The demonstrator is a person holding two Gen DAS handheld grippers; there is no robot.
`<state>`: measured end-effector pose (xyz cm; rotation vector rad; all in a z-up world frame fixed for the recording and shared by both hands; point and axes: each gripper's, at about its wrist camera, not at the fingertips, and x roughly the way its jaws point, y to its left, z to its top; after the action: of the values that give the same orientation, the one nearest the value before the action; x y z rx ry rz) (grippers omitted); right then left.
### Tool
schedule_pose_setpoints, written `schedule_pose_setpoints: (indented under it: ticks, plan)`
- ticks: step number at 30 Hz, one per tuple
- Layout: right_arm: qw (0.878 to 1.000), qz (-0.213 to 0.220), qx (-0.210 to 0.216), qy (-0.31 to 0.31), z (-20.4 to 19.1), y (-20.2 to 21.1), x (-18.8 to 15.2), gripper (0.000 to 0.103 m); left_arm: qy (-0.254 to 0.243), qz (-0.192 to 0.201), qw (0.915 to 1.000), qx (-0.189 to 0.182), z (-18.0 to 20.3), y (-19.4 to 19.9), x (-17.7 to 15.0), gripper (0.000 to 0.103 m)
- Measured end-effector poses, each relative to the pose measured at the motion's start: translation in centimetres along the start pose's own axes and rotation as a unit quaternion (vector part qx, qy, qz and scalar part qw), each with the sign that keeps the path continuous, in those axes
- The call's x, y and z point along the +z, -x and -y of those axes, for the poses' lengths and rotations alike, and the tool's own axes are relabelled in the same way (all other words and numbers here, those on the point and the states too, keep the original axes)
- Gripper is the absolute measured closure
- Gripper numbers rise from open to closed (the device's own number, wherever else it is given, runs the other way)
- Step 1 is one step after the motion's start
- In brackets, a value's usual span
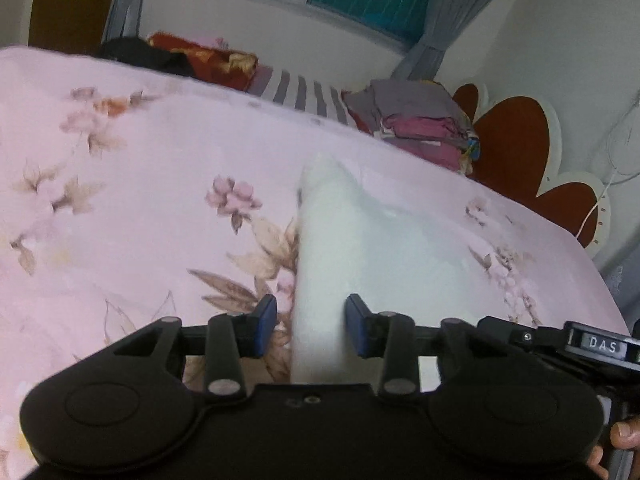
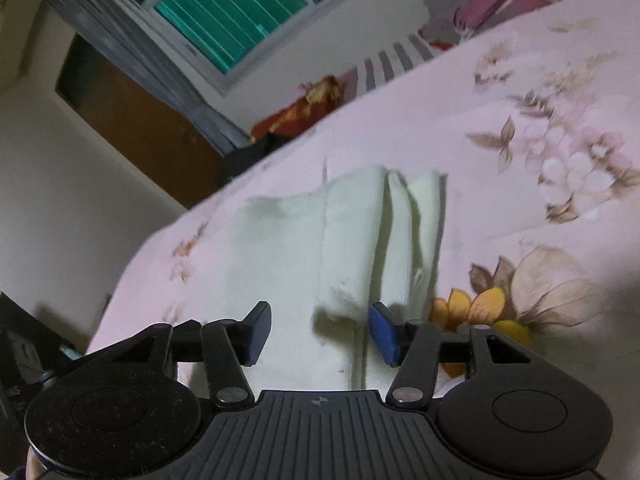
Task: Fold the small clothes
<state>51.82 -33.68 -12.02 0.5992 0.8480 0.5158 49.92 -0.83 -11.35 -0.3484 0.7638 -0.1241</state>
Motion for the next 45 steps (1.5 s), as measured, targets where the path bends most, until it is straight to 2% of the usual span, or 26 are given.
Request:
schedule_pose_setpoints:
  ticks: [5,7,9,10,11,13,14,17,19,20,22,24,26,29,31,32,33,34,35,37,41,43,44,45]
  plan:
    - [1.000,-0.019,-0.007,-0.004,0.2,-1.8,0.1,0.048,-0.002,-0.006,0.9997,-0.023,-0.9,-0.7,0.2,0.065]
    - [1.000,-0.024,-0.012,-0.003,0.1,-2.4,0.3,0.048,-0.009,0.023,0.9992,-0.032,-1.1,0.0,0.8,0.070]
    - [0.999,-0.028,-0.015,-0.002,0.2,-2.9,0.5,0.049,-0.006,0.036,0.9980,-0.052,-1.5,0.3,1.3,0.070]
    - [0.999,-0.029,-0.020,0.004,0.0,-3.1,0.5,0.056,-0.009,0.031,0.9976,-0.062,-1.5,-0.1,1.7,0.073]
    - [0.999,-0.031,-0.027,0.012,-0.2,-3.3,0.5,0.070,-0.021,0.026,0.9972,-0.066,-1.4,-0.6,2.0,0.074]
    - [0.998,-0.037,-0.034,0.021,-0.5,-3.6,0.4,0.079,-0.043,0.015,0.9961,-0.076,-0.9,-1.4,2.2,0.078]
    - [0.998,-0.037,-0.036,0.024,-0.6,-3.8,0.4,0.087,-0.050,0.009,0.9955,-0.079,-0.6,-1.8,2.4,0.078]
    - [0.998,-0.022,-0.043,0.043,-1.7,-3.0,0.4,0.091,-0.062,0.016,0.9925,-0.104,0.1,-1.3,2.5,0.078]
    - [0.997,0.003,-0.045,0.057,-2.7,-0.9,0.4,0.091,-0.075,0.000,0.9905,-0.115,1.1,-1.6,2.3,0.078]
    - [0.996,0.009,-0.054,0.065,-2.9,-0.1,0.3,0.091,-0.089,-0.013,0.9902,-0.106,1.7,-2.1,2.0,0.078]
    - [0.995,0.001,-0.072,0.062,-2.0,0.2,-0.2,0.091,-0.099,-0.032,0.9893,-0.102,2.5,-3.4,1.4,0.078]
    - [0.996,-0.021,-0.086,0.032,0.1,-0.8,-0.8,0.091,-0.104,-0.035,0.9891,-0.098,2.8,-3.6,1.3,0.078]
    - [0.997,-0.015,-0.070,0.007,1.0,-0.6,-0.9,0.091,-0.107,-0.039,0.9884,-0.100,2.7,-3.5,1.5,0.078]
    - [0.997,-0.019,-0.071,0.017,0.8,-0.7,-1.1,0.091,-0.118,-0.047,0.9871,-0.098,2.4,-3.9,1.9,0.077]
    - [0.997,-0.019,-0.068,0.023,0.8,-0.6,-0.9,0.090,-0.111,-0.044,0.9866,-0.111,2.2,-3.6,2.4,0.078]
    - [0.997,-0.010,-0.069,0.025,0.6,-0.1,-0.6,0.083,-0.107,-0.032,0.9866,-0.119,2.2,-3.3,2.9,0.076]
    - [0.996,0.014,-0.080,0.035,0.2,0.8,-0.2,0.077,-0.107,-0.018,0.9866,-0.122,2.2,-3.2,3.6,0.072]
    - [0.994,0.038,-0.093,0.046,-0.2,1.5,0.4,0.074,-0.110,-0.011,0.9868,-0.119,2.2,-3.5,4.1,0.072]
    - [0.991,0.055,-0.107,0.054,-0.6,1.7,1.2,0.074,-0.113,-0.011,0.9868,-0.116,2.5,-4.2,4.8,0.072]
    - [0.990,0.061,-0.113,0.059,-0.8,1.0,3.0,0.074,-0.117,-0.012,0.9859,-0.119,3.0,-5.5,6.0,0.072]
    - [0.986,0.035,-0.124,0.102,-1.8,-3.1,5.4,0.074,-0.130,-0.024,0.9855,-0.106,3.8,-8.8,7.1,0.072]
    - [0.979,0.010,-0.153,0.131,-1.6,-5.5,5.7,0.074,-0.130,-0.068,0.9855,-0.084,3.3,-11.2,6.6,0.070]
    - [0.972,-0.020,-0.186,0.140,-0.8,-6.9,5.5,0.074,-0.119,-0.066,0.9865,-0.091,2.7,-11.6,6.3,0.069]
    - [0.972,-0.019,-0.191,0.139,0.0,-7.2,5.3,0.073,-0.113,-0.061,0.9868,-0.099,2.3,-11.6,6.1,0.069]
